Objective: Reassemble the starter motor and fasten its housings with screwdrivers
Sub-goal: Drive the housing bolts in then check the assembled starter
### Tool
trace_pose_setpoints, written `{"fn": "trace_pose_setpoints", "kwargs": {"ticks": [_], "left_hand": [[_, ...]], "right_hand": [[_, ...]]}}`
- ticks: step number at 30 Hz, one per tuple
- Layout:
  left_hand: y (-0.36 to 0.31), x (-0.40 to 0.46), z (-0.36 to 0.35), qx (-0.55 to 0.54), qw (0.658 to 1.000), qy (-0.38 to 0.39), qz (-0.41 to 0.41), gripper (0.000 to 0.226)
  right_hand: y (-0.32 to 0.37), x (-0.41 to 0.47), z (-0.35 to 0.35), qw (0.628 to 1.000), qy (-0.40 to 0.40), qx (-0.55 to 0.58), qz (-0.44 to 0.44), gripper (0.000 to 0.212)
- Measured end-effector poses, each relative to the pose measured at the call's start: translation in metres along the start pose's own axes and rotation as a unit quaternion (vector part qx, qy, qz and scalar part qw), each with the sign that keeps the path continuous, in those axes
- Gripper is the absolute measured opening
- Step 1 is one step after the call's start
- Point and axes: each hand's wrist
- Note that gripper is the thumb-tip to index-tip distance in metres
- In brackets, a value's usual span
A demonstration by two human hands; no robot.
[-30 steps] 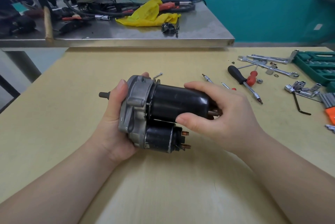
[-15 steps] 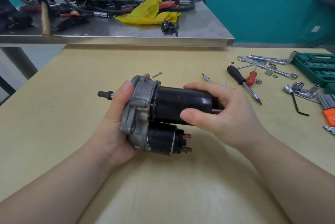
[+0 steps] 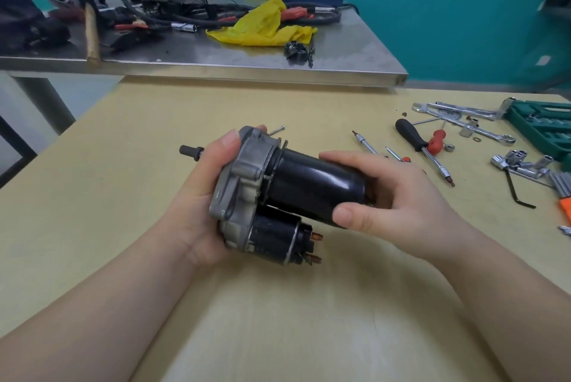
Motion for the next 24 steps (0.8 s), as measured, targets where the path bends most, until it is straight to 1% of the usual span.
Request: {"fn": "trace_pose_setpoints", "kwargs": {"ticks": [2,4,5,6,7,8,9,10,14,16,18,20,24], "left_hand": [[-0.001,0.001,0.002,-0.003,0.999,0.016,0.031,0.046],[0.002,0.006,0.003,-0.009,0.998,0.026,0.053,0.048],[0.004,0.006,0.007,-0.019,0.998,0.024,0.058,0.052],[0.001,0.004,0.011,-0.001,0.999,-0.003,0.044,0.056],[0.001,0.002,0.010,-0.008,0.998,-0.002,0.055,0.056],[0.007,0.006,0.010,-0.008,0.996,0.044,0.074,0.051],[0.011,0.008,0.009,0.038,0.996,0.046,0.067,0.047],[0.012,0.009,0.007,0.068,0.996,0.025,0.056,0.048],[0.015,0.006,0.007,0.053,0.998,-0.032,0.033,0.078],[0.014,0.004,0.002,0.058,0.997,-0.040,0.022,0.085],[0.012,0.003,0.001,0.069,0.997,-0.046,0.009,0.087],[0.010,0.001,0.001,0.071,0.997,-0.039,0.008,0.090],[0.012,0.000,0.000,0.061,0.997,-0.035,0.021,0.099]], "right_hand": [[-0.002,0.003,0.002,0.998,0.045,0.012,-0.045,0.072],[-0.003,0.004,0.001,0.995,0.077,-0.006,-0.063,0.068],[-0.003,0.004,-0.001,0.994,0.087,-0.025,-0.065,0.063],[-0.004,0.004,-0.004,0.993,0.091,-0.043,-0.067,0.059],[-0.004,0.003,-0.006,0.992,0.092,-0.057,-0.069,0.055],[-0.005,0.002,-0.008,0.991,0.089,-0.066,-0.070,0.052],[-0.005,0.002,-0.010,0.992,0.084,-0.067,-0.070,0.050],[-0.005,0.002,-0.011,0.992,0.081,-0.061,-0.071,0.047],[-0.005,0.003,-0.008,0.992,0.096,-0.020,-0.085,0.052],[-0.005,0.000,-0.010,0.992,0.090,-0.037,-0.082,0.050],[-0.005,-0.005,-0.018,0.992,0.057,-0.093,-0.061,0.049],[-0.004,-0.007,-0.023,0.992,0.035,-0.110,-0.044,0.050],[0.003,-0.002,-0.015,0.993,0.084,0.014,-0.082,0.048]]}}
Point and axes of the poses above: each hand's wrist, its own x-axis towards the middle knuckle, its own z-axis out of the back of the hand, y = z × x, and after that the axes turned 1 degree about -x, right-handed
